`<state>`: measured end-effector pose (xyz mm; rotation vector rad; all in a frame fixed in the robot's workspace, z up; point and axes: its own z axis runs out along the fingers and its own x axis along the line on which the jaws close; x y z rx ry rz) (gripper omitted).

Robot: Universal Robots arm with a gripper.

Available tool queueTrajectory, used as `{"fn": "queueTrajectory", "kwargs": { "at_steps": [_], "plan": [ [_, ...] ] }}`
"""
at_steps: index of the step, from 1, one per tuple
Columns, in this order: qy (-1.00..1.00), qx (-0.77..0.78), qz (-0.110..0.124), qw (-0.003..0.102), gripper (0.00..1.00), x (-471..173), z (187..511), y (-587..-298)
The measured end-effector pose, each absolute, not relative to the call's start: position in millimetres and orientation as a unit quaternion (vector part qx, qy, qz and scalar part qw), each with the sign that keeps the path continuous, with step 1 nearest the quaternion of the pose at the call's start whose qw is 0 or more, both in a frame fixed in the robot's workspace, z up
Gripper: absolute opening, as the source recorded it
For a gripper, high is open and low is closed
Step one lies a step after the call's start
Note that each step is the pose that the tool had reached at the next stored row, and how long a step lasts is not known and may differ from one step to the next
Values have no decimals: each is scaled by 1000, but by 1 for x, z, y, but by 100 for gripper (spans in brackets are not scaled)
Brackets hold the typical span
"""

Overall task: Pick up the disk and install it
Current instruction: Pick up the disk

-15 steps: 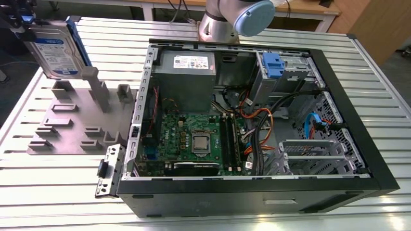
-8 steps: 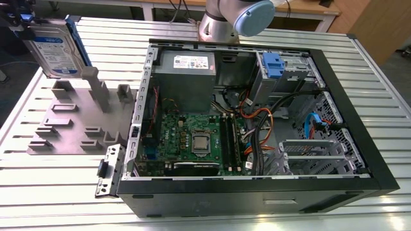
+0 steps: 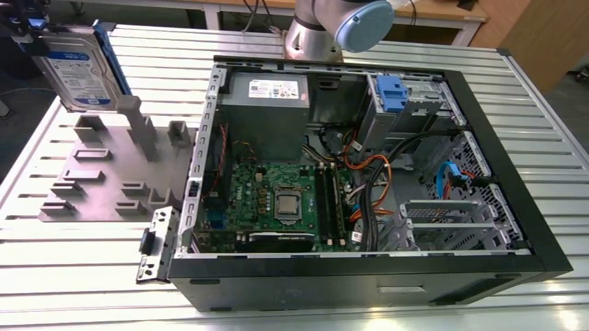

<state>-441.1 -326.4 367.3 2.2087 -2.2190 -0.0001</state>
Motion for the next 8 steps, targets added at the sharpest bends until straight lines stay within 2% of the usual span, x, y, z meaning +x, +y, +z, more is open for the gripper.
{"fn": "queueTrajectory", "kwargs": {
  "at_steps": [8],
  "plan": [
    [-709,705,0,5,36,-441,369,-326]
  ]
}}
